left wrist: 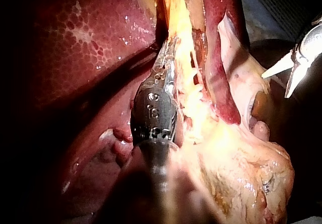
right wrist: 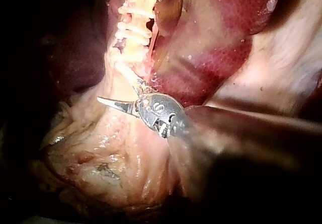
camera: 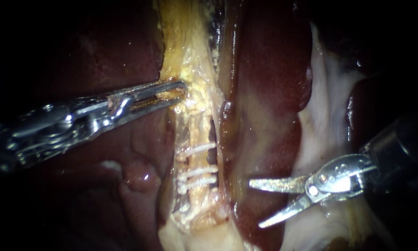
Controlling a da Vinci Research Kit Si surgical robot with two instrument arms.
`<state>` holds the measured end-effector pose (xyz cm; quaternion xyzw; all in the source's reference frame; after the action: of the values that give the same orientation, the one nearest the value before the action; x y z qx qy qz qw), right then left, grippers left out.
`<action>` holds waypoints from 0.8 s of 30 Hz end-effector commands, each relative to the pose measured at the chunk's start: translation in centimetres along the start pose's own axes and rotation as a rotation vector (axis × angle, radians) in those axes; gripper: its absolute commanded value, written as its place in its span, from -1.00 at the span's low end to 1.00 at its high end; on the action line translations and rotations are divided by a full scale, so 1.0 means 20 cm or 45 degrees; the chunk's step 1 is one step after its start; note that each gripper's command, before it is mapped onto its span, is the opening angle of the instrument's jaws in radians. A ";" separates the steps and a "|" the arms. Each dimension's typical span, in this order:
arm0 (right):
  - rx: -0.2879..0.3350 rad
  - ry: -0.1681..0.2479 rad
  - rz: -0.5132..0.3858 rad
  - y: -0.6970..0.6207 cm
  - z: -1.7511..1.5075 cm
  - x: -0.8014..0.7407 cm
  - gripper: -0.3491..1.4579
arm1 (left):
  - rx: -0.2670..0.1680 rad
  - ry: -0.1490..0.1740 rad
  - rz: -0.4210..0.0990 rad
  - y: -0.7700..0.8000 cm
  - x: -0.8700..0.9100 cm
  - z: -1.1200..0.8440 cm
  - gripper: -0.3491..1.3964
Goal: Go to the cutting position left tube
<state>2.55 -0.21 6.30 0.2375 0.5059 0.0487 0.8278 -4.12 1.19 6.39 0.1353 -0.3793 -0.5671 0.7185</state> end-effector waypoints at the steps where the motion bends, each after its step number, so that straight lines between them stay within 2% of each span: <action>1: 0.000 0.000 -0.007 0.000 0.000 0.000 0.97 | 0.000 0.000 0.000 0.000 0.000 0.000 -1.00; 8: 0.010 0.001 -0.007 0.000 0.001 0.000 0.97 | 0.001 0.001 0.000 0.000 0.000 -0.001 -1.00; 12: 0.018 0.002 -0.009 0.001 0.003 -0.001 0.97 | 0.005 0.005 -0.001 0.000 -0.001 -0.006 -1.00; 19: 0.039 -0.003 -0.014 0.002 0.008 -0.005 0.97 | 0.011 0.018 -0.004 -0.002 -0.005 -0.019 -1.00; 24: 0.064 -0.003 0.007 0.005 0.015 -0.008 0.97 | 0.009 -0.008 -0.012 -0.005 -0.010 -0.031 -1.00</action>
<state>2.79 -0.25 6.62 0.2619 0.5043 0.0408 0.8218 -3.74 1.21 5.79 0.1385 -0.3835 -0.5691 0.7141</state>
